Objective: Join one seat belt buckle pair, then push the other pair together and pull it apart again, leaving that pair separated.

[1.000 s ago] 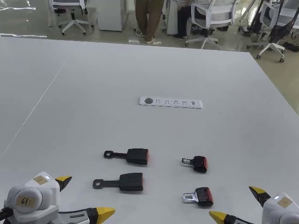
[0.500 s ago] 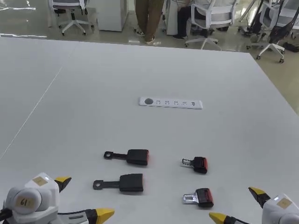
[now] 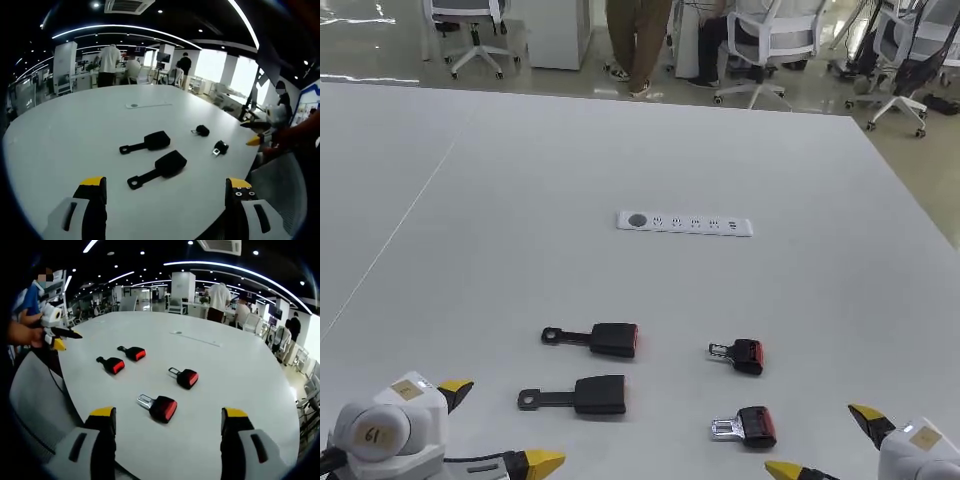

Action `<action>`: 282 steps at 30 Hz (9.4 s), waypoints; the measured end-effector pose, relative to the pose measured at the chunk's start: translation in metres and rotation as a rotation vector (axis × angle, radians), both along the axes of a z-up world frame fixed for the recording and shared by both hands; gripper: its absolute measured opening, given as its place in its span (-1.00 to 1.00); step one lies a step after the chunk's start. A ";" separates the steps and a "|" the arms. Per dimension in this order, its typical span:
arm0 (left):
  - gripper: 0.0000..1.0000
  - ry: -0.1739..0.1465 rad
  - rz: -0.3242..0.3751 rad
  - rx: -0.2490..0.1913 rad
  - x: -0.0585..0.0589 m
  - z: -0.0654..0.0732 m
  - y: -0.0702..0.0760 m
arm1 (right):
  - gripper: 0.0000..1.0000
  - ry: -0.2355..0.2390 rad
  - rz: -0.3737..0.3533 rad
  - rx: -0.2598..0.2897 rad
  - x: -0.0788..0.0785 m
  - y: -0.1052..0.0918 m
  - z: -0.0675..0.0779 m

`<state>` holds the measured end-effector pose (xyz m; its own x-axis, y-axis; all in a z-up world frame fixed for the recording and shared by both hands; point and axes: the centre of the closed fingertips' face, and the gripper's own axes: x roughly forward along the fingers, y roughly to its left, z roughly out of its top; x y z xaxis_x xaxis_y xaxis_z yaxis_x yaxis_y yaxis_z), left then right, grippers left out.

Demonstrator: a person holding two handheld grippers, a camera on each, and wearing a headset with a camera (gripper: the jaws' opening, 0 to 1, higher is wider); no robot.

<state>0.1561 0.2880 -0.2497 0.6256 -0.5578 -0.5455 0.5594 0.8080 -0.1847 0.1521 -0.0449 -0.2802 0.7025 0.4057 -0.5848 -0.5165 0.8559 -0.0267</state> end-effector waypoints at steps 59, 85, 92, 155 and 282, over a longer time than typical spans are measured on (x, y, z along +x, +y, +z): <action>1.00 0.007 -0.024 0.007 0.007 -0.008 -0.006 | 0.76 0.071 0.150 -0.015 0.002 0.015 -0.015; 0.72 0.033 -0.315 0.168 0.035 -0.047 -0.035 | 0.63 0.216 0.435 -0.115 0.023 0.028 -0.051; 0.60 0.043 -0.417 0.222 0.043 -0.062 -0.045 | 0.59 0.264 0.536 -0.127 0.027 0.035 -0.061; -0.33 0.011 -1.004 0.367 0.065 -0.119 -0.074 | -0.31 0.336 0.801 -0.091 0.037 0.034 -0.088; -0.35 0.067 -1.019 0.459 0.061 -0.125 -0.074 | -0.37 0.161 0.914 0.048 0.057 0.196 -0.084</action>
<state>0.2172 0.2143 -0.3746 -0.0468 -0.5299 -0.8467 0.9989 -0.0227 -0.0410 0.2090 0.1515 -0.3638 0.0095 0.7877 -0.6160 -0.9853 0.1124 0.1286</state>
